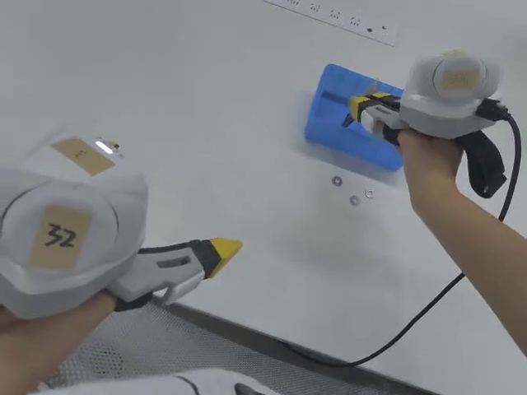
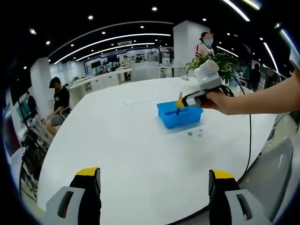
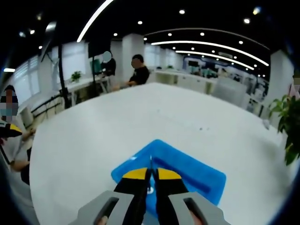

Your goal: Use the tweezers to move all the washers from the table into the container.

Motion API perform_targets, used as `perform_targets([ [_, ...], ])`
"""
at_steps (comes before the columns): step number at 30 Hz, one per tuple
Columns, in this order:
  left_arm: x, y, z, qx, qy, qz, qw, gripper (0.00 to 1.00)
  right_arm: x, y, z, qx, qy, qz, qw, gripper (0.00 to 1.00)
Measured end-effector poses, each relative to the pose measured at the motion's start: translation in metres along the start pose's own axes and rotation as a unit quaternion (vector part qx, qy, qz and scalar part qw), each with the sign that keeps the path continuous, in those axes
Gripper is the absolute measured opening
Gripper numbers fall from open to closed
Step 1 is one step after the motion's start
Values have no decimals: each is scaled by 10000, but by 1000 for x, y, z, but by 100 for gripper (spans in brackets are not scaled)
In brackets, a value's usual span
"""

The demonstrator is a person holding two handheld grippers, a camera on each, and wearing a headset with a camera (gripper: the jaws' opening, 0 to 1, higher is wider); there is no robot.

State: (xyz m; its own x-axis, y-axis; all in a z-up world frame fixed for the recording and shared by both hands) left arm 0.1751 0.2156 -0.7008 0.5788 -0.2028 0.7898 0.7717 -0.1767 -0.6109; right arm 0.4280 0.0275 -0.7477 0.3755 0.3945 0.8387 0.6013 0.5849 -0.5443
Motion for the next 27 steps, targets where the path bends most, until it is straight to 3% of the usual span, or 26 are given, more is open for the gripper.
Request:
perform_targets([
  [5, 0, -1, 2, 22, -3, -27, 10000, 98, 15, -15, -3, 51, -23, -215, 9998, 2],
  [7, 1, -1, 2, 28, 3, -40, 10000, 98, 23, -26, -3, 116, 30, -432, 9990, 2],
  [12, 0, 0, 0, 6, 30, -39, 10000, 98, 33, -52, 5, 231, 58, -694, 9973, 2],
  [19, 0, -1, 0, 21, 3, -50, 10000, 98, 30, -75, 13, 333, 99, -824, 9960, 2],
  [27, 1, -2, -3, -2, 16, -37, 10000, 98, 16, -87, 28, 384, -151, -660, 9970, 2],
])
Point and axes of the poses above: the centre of the closed fingertips' face, and the gripper's own axes: y roughly forward along the fingers, z roughly to its left, x roughly out of its top, the point moved 7 cm from there along -y, roughly backward along the fingers
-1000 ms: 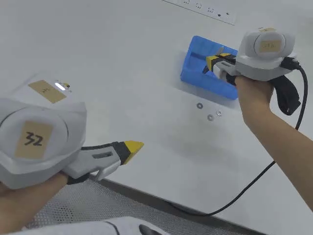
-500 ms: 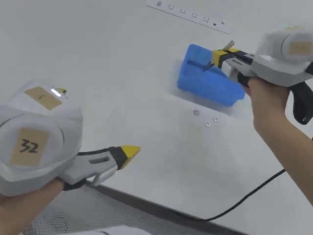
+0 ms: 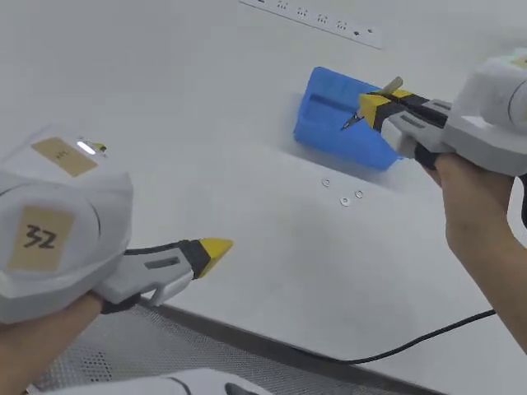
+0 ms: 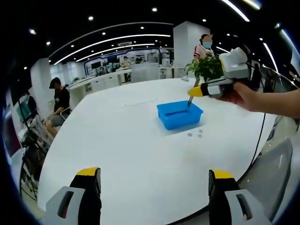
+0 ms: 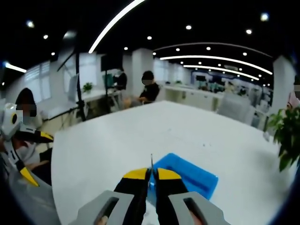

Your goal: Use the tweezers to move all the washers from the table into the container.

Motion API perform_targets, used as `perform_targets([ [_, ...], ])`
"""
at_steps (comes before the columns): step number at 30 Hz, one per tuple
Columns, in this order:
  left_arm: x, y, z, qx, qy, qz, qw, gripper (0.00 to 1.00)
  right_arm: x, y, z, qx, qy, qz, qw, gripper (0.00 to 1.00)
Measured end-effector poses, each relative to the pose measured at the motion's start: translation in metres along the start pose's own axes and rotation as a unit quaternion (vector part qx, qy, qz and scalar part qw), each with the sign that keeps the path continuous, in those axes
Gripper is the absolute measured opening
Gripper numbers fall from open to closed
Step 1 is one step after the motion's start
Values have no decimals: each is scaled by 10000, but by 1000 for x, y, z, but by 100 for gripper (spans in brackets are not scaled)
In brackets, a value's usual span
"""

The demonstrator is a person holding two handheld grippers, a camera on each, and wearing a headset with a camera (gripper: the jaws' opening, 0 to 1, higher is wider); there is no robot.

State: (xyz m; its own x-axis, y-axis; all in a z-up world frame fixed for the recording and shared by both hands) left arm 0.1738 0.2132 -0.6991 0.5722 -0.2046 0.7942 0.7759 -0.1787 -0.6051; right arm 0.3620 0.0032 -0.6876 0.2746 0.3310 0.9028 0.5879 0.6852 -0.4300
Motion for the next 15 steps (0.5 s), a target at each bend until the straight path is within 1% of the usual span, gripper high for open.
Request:
perform_targets([
  [4, 0, 0, -2, -11, -2, -6, 10000, 98, -14, -2, 7, 11, -25, 177, 9998, 2],
  [5, 0, 0, -2, -14, 1, 3, 10000, 98, -16, -2, 7, 11, -24, 188, 9998, 2],
  [6, 0, 0, -2, -13, 9, 9, 10000, 98, -22, -1, 8, 39, 32, 255, 9997, 2],
  [14, -1, -1, -2, -4, 14, 39, 10000, 97, -43, 7, 10, 76, 154, 497, 9986, 2],
  [15, -1, -1, -2, -4, 13, 38, 10000, 97, -47, 9, 10, 92, 196, 564, 9982, 2],
])
Point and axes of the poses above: the centre of the closed fingertips' face, and the gripper's own axes: y roughly forward along the fingers, z roughly to its left, x roughly out of its top, the point moved 7 cm from there along -y, roughly backward along the fingers
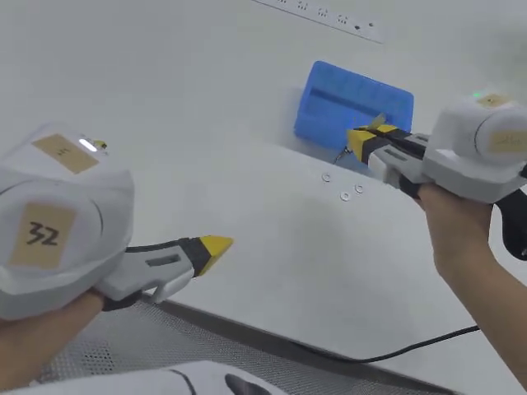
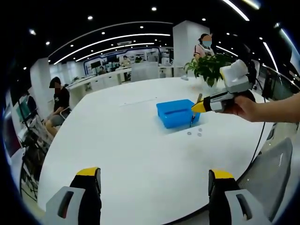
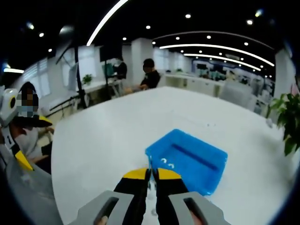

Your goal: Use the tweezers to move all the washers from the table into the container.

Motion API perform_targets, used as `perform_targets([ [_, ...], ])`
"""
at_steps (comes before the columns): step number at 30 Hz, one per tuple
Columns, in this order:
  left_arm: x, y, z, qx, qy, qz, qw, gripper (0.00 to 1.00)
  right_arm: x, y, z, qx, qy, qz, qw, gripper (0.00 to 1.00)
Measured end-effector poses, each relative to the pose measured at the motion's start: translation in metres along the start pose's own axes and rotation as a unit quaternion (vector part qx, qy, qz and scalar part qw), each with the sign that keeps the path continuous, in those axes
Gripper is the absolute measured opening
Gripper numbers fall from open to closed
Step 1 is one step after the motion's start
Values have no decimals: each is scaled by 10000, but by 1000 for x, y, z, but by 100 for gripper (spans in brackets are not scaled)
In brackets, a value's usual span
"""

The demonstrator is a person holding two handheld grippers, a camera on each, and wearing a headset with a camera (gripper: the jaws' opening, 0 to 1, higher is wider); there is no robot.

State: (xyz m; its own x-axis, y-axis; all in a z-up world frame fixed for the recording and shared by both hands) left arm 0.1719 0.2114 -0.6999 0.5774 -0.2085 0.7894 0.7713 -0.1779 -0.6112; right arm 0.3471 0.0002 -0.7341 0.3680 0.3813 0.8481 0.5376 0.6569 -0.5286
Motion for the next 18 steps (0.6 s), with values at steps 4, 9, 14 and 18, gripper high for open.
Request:
perform_targets([
  [4, 0, 0, 1, 11, 9, 11, 10000, 97, -7, 5, -1, -22, -17, 90, 10000, 2],
  [9, -1, 1, 1, -2, 14, 31, 10000, 97, -12, 8, -4, -29, 66, 163, 9998, 2],
  [14, -1, 1, 2, 7, 21, 39, 10000, 97, -14, 11, -4, -25, 100, 216, 9997, 2],
  [18, -1, 1, 2, 11, 31, 35, 10000, 97, -16, 12, -3, -22, 111, 235, 9997, 2],
])
Point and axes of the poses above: the centre of the closed fingertips' face, and the gripper's own axes: y roughly forward along the fingers, z roughly to its left, x roughly out of its top, the point moved 7 cm from there along -y, roughly backward along the fingers
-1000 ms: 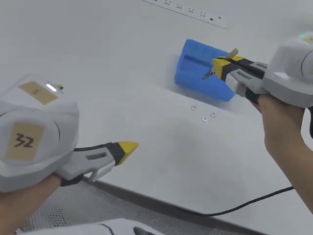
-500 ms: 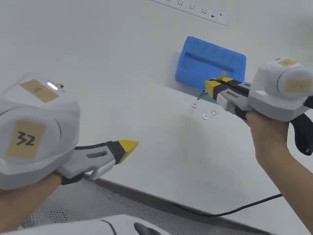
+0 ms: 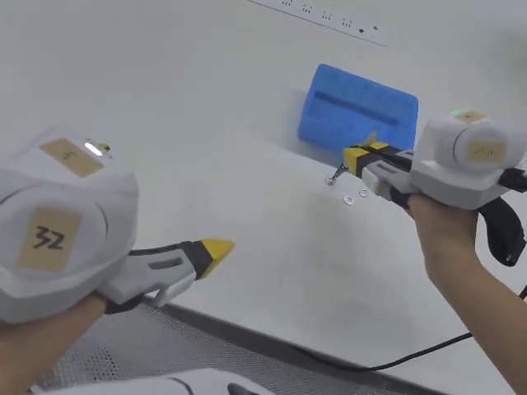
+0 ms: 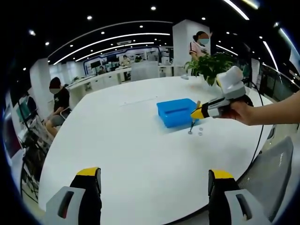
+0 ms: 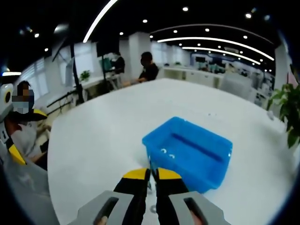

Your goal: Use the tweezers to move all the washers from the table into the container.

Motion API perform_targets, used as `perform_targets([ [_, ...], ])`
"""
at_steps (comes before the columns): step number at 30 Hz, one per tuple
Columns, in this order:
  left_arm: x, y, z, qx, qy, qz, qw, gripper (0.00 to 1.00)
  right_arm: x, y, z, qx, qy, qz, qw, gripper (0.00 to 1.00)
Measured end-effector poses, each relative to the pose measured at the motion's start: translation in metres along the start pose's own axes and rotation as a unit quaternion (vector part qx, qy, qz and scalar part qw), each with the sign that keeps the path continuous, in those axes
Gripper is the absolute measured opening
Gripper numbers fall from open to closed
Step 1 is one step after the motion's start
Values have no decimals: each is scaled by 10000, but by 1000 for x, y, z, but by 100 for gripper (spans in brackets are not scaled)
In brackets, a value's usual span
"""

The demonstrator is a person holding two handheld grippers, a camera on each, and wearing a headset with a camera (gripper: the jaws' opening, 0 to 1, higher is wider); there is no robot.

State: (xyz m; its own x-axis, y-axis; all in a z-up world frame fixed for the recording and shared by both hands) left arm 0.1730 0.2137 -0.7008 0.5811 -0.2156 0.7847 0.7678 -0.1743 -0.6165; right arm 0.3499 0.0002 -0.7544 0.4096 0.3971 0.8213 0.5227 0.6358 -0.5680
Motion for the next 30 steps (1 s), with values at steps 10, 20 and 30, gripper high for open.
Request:
perform_targets([
  [10, -1, 3, -1, -31, 17, -2, 10000, 97, -3, 1, 1, -45, -237, -73, 9997, 2],
  [20, 0, 3, 1, -16, 29, -31, 10000, 97, 0, 3, -2, -10, -310, 53, 9995, 1],
  [30, 1, 0, 0, -13, 15, -63, 10000, 97, 15, -8, -3, -98, -255, -53, 9996, 0],
])
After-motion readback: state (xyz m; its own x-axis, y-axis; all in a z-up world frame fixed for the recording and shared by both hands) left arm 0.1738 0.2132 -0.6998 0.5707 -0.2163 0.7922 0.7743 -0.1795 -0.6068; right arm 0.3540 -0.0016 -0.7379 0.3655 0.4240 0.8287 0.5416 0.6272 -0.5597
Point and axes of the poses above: the centre of the closed fingertips' face, and the gripper's own axes: y roughly forward along the fingers, z roughly to its left, x roughly out of its top, the point moved 7 cm from there along -y, roughly backward along the fingers
